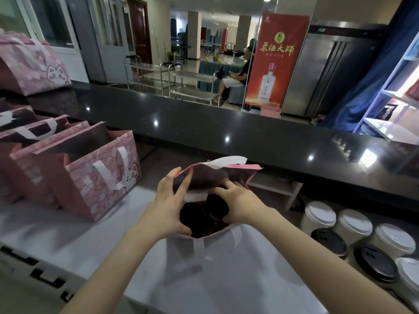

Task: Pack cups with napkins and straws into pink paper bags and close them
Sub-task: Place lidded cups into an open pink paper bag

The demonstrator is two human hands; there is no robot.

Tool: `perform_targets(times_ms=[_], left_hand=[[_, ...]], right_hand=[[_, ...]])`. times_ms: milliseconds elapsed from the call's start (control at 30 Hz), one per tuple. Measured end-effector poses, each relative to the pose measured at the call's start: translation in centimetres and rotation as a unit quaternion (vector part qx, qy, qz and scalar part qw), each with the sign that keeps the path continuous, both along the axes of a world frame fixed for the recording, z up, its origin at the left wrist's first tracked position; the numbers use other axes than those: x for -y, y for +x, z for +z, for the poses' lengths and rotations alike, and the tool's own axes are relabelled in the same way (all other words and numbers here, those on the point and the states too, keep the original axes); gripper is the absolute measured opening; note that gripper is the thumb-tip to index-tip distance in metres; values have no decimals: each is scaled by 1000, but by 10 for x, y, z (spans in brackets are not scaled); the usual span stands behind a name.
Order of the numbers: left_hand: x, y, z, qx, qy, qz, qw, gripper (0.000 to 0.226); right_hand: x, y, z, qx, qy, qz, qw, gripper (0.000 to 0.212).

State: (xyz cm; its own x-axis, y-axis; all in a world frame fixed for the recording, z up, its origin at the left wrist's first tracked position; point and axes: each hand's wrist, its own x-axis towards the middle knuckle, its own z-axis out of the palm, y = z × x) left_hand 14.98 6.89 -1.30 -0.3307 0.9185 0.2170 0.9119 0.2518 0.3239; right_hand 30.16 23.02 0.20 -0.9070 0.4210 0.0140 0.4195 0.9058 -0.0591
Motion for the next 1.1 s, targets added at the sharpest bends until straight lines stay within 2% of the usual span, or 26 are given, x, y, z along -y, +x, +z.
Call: perform_targets(times_ms=[133, 367, 567, 933, 1000, 1100], left_hand=[[3, -9, -1, 14, 7, -13, 1000, 151], [-2, -31, 8, 20, -28, -27, 999, 156], [-11, -46, 16, 33, -58, -36, 997, 152], [-23, -63, 8, 62, -23, -54, 996, 145], [-27, -67, 8, 75, -22, -46, 996, 143], [-32, -68, 8, 76, -26, -40, 996, 140]], right_hand=[[-9, -6, -22, 25, -6, -12, 1000, 66], [-10, -19, -43, 49, -23, -19, 998, 71], [-15, -31, -53, 67, -38, -35, 996, 75], [-29, -43, -49, 95, -63, -44, 992, 81], [-21, -37, -36, 69, -75, -36, 994, 75], [-6, -18, -10, -3, -76, -24, 997, 50]])
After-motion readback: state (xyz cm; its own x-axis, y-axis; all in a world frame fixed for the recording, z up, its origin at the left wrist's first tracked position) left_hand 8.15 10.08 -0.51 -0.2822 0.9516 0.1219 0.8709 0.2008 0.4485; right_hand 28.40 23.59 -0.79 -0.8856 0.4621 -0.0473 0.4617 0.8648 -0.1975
